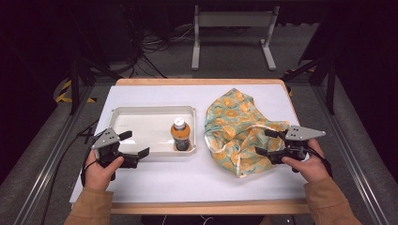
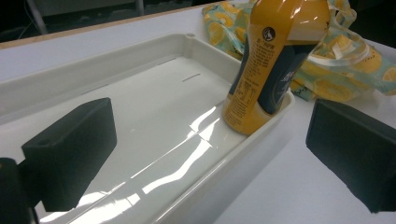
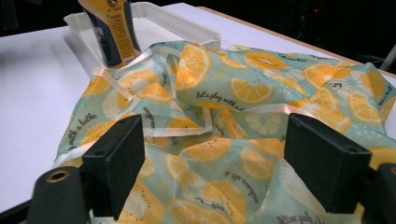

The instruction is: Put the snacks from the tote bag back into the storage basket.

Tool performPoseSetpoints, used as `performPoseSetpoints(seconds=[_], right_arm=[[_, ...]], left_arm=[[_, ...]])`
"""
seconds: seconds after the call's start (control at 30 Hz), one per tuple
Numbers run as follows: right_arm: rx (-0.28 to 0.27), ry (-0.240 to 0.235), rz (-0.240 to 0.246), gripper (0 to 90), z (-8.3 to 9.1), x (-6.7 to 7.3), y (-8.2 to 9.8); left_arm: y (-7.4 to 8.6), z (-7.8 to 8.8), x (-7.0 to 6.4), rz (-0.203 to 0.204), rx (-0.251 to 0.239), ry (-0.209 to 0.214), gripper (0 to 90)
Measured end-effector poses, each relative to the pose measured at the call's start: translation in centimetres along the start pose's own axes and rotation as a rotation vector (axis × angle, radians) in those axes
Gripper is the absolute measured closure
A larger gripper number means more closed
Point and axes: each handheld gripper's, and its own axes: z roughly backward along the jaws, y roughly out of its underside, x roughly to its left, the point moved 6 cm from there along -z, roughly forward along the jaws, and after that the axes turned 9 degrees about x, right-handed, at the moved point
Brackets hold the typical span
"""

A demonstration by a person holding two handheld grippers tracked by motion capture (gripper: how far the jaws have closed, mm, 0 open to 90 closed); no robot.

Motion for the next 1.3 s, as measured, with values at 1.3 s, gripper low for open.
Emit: performPoseSetpoints(seconds=[1.3], right_arm=[[0.045, -0.004, -0.007, 20.8, -1.7, 0.1, 2.6]], left_arm=[[4.4, -2.4, -0.7, -0.03, 0.082, 0.045, 3.7]])
